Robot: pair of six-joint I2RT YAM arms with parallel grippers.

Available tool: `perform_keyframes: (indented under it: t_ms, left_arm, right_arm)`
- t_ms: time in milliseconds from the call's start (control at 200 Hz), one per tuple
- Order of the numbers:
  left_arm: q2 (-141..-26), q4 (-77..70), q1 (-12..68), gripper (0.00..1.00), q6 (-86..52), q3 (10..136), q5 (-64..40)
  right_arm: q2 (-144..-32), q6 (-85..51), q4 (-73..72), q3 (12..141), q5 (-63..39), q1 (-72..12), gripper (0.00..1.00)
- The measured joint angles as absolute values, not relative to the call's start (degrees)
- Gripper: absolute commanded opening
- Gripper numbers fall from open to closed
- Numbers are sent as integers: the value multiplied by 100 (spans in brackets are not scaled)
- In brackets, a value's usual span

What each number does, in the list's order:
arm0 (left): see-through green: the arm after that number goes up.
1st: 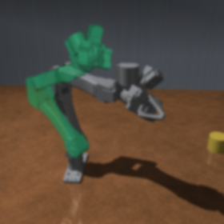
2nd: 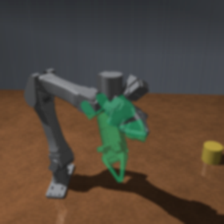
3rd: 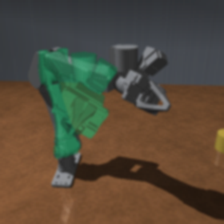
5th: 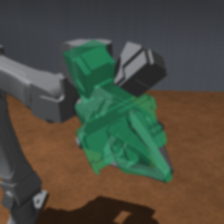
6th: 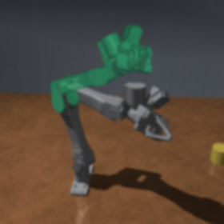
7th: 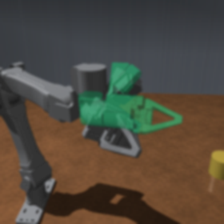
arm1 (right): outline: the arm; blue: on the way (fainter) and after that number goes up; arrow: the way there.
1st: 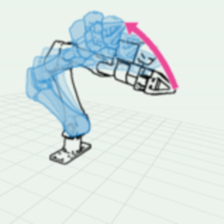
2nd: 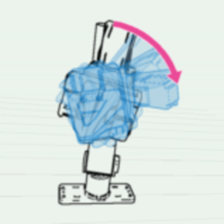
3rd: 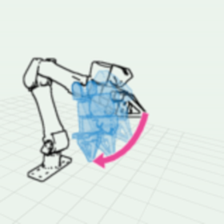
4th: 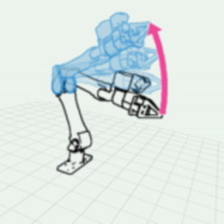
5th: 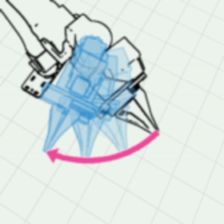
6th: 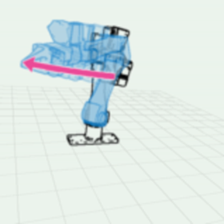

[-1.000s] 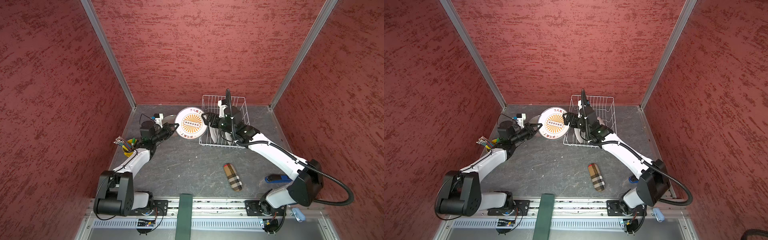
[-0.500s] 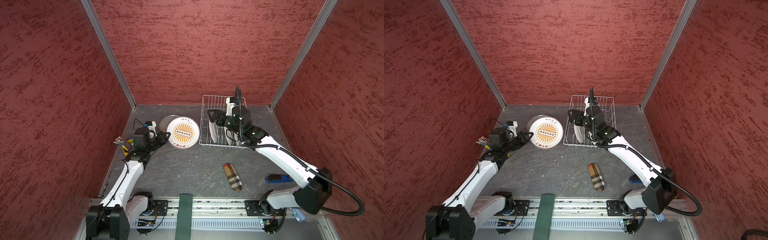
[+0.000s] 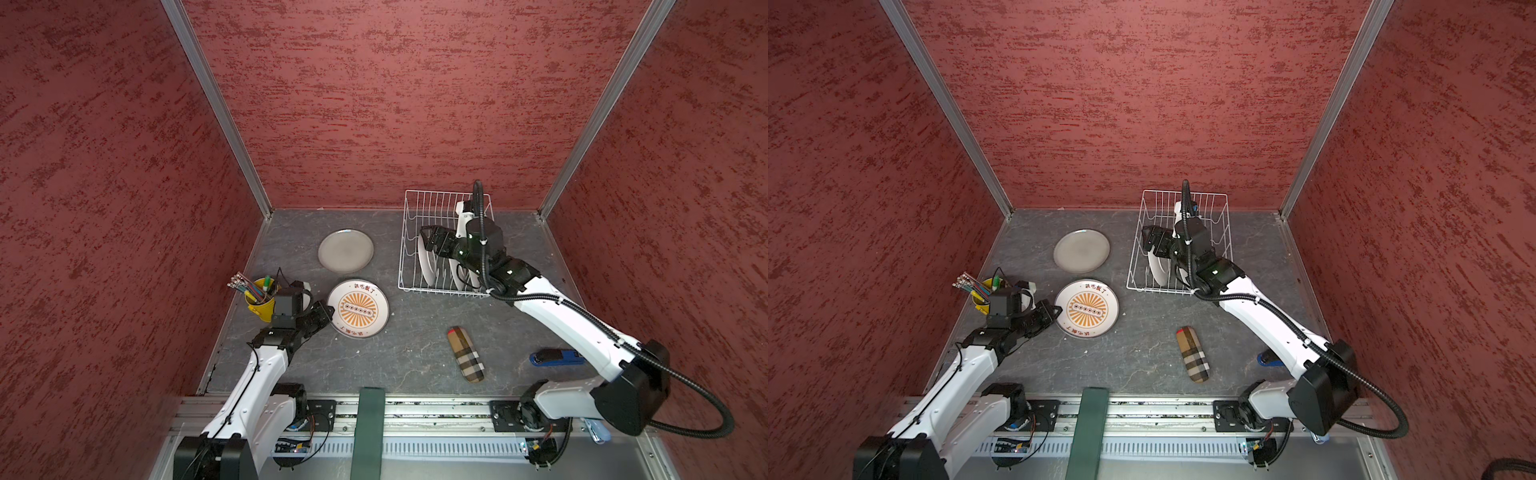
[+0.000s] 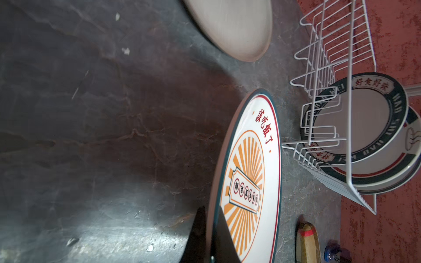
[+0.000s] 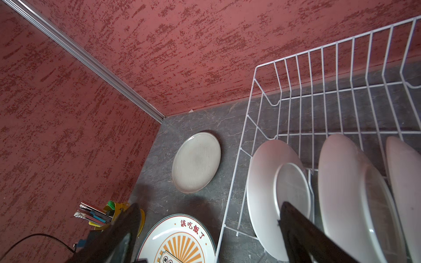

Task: Unload the plates from the dish rack
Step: Place a plate at the center of the table.

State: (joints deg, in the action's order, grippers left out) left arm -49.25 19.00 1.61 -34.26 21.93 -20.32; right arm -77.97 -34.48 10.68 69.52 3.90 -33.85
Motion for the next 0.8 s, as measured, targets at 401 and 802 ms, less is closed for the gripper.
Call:
perform_keyframes:
  t_ms: [401, 802]
  left_arm:
    - [-4700, 1035, 130, 0, -4219, 1345, -1750]
    - [-5201, 733, -270, 1, -4119, 1382, -2032]
  right_arm:
    - [-7760, -3330, 1052, 6779, 537, -3382, 95]
    - [-7666, -3203, 1070, 6687, 727, -3374, 95]
